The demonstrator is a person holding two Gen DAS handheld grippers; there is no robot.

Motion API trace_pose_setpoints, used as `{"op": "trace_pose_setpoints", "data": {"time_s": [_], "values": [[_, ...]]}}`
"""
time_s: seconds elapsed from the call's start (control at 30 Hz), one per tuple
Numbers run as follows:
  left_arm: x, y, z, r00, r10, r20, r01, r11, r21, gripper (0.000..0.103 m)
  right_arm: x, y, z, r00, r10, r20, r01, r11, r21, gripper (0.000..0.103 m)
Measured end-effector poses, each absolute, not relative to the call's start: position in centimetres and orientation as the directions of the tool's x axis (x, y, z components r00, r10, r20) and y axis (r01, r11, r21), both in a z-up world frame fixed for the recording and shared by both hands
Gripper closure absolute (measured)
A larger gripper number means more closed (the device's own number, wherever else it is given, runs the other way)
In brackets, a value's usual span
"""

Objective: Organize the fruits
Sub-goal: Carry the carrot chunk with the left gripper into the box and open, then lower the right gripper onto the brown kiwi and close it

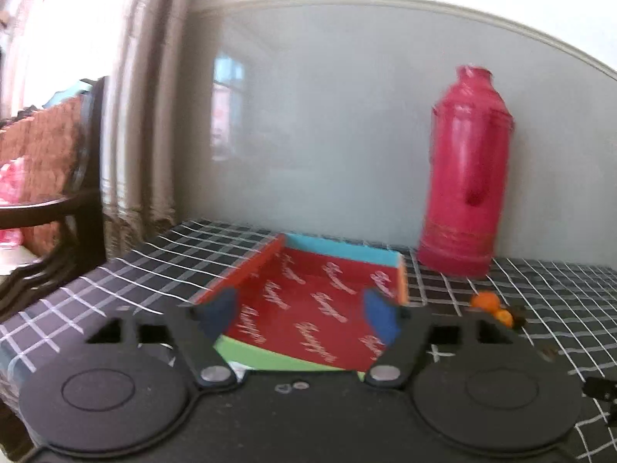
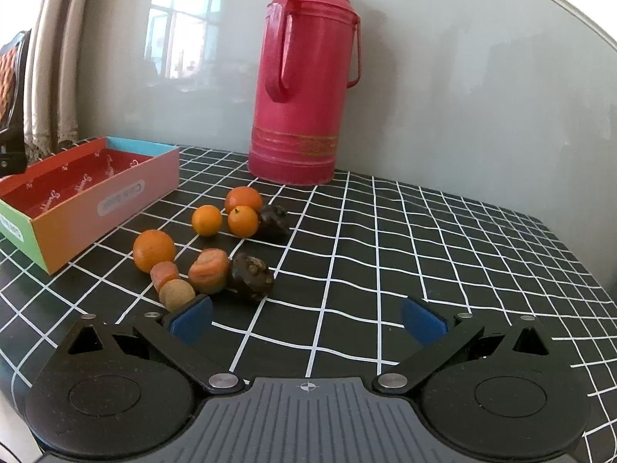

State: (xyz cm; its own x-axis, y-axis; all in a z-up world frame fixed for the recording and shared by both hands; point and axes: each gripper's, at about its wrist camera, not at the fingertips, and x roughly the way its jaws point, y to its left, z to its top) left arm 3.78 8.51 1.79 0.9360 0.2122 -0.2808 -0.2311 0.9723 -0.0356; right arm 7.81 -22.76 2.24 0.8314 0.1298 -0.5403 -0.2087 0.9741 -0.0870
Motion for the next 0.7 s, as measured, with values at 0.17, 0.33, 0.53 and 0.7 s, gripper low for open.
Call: {"op": "trace_pose_setpoints", "data": {"time_s": [0.17,0.33,0.53,0.7], "values": [[2.3,10.0,2.1,0.933,0.241,-0.267,-0.266,0.962,-0.062,0.029,7.3,-23.1,2.6,0.839,0.144,-0.525,-0.213,0.974,-0.074,0.000],[1.5,10.6,2.4,0.936,0.260,-0.236,-0.280,0.958,-0.056,0.008,5.6,-23.1,4.0,0.897,0.161,-0.410,-0.217,0.972,-0.093,0.000],[1.5,9.5,2.3,0.941,0.253,-0.224,-0.257,0.966,0.013,0.006,7.2,-21.9,2.6,0.789,0.351,-0.504,-0.362,0.929,0.079,0.000],[1.4,9.4,2.0,0.936,0.291,-0.197,-0.288,0.956,0.044,0.006,8.4,-20.5,2.0,0.754,0.328,-0.569,-0.345,0.935,0.082,0.000]]}}
